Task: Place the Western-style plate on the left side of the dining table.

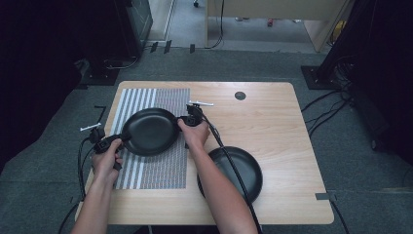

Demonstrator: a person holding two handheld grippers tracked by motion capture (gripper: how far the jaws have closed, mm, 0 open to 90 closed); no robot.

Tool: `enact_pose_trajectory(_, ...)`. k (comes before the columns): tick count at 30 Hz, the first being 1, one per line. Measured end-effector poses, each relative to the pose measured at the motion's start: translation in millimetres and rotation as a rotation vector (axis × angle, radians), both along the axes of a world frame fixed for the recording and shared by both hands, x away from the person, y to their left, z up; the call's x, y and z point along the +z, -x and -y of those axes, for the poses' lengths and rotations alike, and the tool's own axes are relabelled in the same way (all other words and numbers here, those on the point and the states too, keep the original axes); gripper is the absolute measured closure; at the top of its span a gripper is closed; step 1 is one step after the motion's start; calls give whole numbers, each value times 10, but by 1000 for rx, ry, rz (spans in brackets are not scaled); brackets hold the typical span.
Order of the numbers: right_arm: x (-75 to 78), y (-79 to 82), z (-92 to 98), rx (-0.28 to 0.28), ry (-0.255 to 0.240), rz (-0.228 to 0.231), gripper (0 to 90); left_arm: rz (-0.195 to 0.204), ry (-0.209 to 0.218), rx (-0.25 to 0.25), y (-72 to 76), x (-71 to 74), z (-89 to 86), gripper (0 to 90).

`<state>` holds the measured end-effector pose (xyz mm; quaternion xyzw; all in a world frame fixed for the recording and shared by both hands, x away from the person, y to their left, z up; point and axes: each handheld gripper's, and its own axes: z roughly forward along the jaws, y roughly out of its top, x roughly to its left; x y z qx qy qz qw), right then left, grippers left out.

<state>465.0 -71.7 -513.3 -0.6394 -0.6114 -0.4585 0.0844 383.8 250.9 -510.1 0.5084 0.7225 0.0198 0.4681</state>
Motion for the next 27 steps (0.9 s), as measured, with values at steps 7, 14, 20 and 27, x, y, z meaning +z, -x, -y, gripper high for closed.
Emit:
enact_pose_trajectory(7, 12, -79, -52, -29, -5, 11, 830, 0, -5, 39, -126, 40, -11, 787)
enact_pose_trajectory(14, -12, -100, -54, -31, 10, 11, 830, -12, 16, 21, -157, -31, -37, 788)
enact_pose_trajectory(20, -54, -109, -63, -34, 13, 3, 828, -17, 15, 20, -165, -59, -42, 788)
enact_pose_trajectory(27, -39, -92, -95, -13, 57, 54, 796, 2, -3, -18, -168, -72, -52, 720)
